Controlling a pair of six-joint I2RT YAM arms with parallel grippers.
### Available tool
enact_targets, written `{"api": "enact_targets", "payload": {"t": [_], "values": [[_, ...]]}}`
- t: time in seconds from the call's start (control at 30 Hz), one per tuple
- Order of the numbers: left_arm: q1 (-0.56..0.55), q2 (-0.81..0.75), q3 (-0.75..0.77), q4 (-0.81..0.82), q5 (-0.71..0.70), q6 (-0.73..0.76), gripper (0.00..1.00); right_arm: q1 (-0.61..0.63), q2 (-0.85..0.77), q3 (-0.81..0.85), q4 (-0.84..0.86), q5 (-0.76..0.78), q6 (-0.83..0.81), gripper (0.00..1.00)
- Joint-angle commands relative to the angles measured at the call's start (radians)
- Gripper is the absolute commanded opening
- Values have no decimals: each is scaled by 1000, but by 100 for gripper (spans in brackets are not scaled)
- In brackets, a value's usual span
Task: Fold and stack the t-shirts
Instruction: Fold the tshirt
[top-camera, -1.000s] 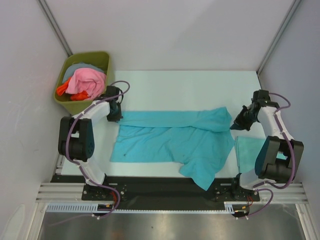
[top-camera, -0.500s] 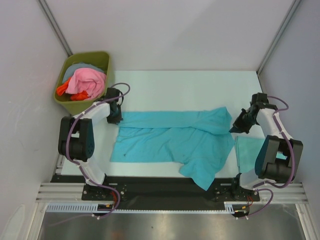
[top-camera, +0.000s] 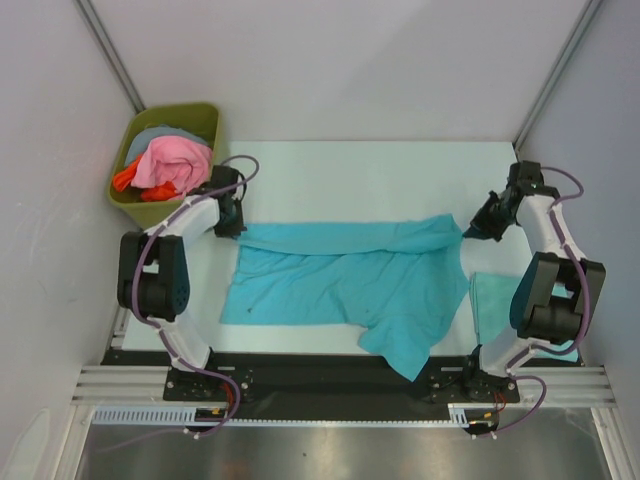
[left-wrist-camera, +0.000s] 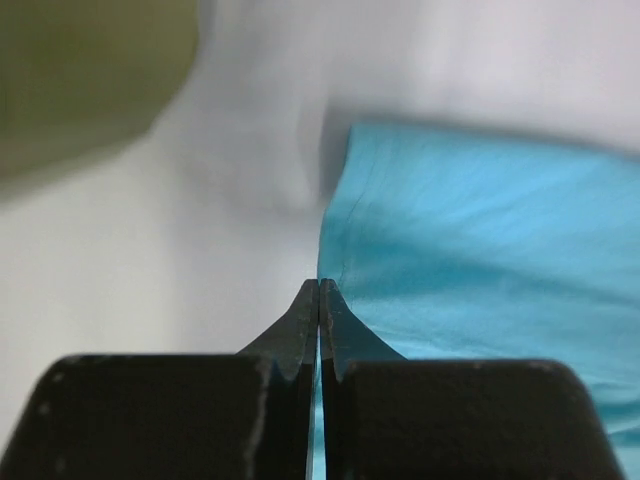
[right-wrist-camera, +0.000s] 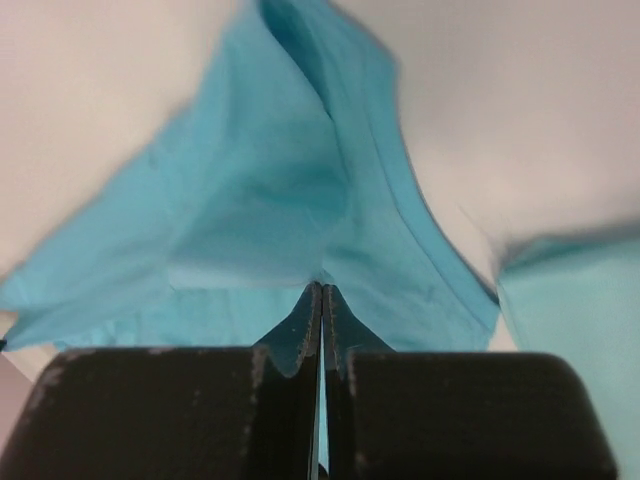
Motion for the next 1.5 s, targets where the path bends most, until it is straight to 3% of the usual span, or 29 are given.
{"api": "enact_targets", "payload": {"t": [0.0, 0.17, 0.5, 0.73, 1.0, 1.27, 1.47], "values": [[-5, -1, 167, 9, 20, -17, 0, -5, 71, 150, 75, 10, 48, 0], [-5, 128, 335, -21, 18, -16, 0, -5, 252, 400, 96, -27, 79, 0], [-2, 263, 484, -14, -6, 3, 0, 22, 406, 529, 141, -110, 104, 0], [-2, 348, 636, -69, 17, 7, 0, 27, 483, 684, 26, -92, 94, 0], [-2, 221, 498, -90, -3, 3, 0, 15, 381, 635, -100, -67, 62, 0], [-2, 113, 276, -63, 0, 7, 0, 9, 192, 392, -94, -66, 25, 0], [-2, 104, 211, -43, -11, 9, 0, -4, 111, 232, -78, -61, -1, 0]]}}
